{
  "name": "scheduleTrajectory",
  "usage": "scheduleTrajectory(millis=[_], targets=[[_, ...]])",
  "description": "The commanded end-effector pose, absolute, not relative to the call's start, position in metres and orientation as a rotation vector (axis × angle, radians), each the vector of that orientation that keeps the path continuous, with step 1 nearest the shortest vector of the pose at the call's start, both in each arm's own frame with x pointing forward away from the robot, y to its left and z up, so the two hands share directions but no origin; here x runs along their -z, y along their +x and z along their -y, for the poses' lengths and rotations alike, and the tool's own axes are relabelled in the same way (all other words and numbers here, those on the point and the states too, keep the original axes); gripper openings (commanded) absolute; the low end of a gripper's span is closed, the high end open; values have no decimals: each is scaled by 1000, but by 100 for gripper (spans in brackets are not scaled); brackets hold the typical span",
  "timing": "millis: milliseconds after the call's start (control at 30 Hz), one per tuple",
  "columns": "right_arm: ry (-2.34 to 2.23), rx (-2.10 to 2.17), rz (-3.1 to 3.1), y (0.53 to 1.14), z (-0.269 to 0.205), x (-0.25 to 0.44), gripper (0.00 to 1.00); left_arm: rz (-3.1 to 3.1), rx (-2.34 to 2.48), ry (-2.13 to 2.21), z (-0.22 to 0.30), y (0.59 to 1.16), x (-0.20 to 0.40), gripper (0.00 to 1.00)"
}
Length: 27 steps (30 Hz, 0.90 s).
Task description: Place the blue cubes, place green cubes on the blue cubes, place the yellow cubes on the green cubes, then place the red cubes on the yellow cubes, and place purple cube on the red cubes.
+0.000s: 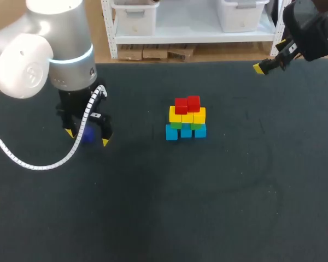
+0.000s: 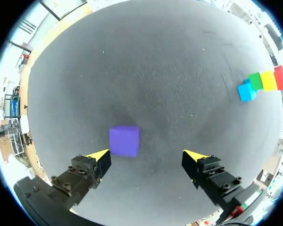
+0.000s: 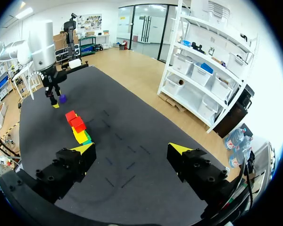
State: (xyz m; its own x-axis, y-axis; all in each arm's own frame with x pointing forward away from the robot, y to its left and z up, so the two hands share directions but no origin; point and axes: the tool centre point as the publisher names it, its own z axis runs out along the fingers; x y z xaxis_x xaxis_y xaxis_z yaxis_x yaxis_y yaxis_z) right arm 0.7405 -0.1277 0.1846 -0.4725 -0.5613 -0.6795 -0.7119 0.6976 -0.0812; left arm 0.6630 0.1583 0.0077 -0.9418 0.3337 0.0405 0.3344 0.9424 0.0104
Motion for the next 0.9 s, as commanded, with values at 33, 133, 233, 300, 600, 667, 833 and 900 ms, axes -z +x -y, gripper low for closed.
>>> scheduleTrajectory(millis=[33,133,233,300,600,667,833,900], targets=[[-966,-274,-2203,740,128,-185,100,3060,14,-519,-162,665,-6,100],[-966,-274,-2203,740,128,-185,100,3062,11,-515,-162,666,-6,89],[-966,-274,-2203,740,128,-185,100,3059,12,-513,-163,666,-4,43],[-966,-274,-2203,740,128,-185,100,3057,13,-513,-163,667,-4,40],[-966,-274,-2203,740,128,-185,100,3053,16,-508,-165,667,-2,0],[-966,-274,-2203,740,128,-185,100,3052,26,-519,-166,667,-3,0],[-966,-274,-2203,740,128,-185,100,3045,91,-557,-163,664,-9,0],[-966,-274,-2203,740,128,-185,100,3043,77,-563,-163,663,-8,0]])
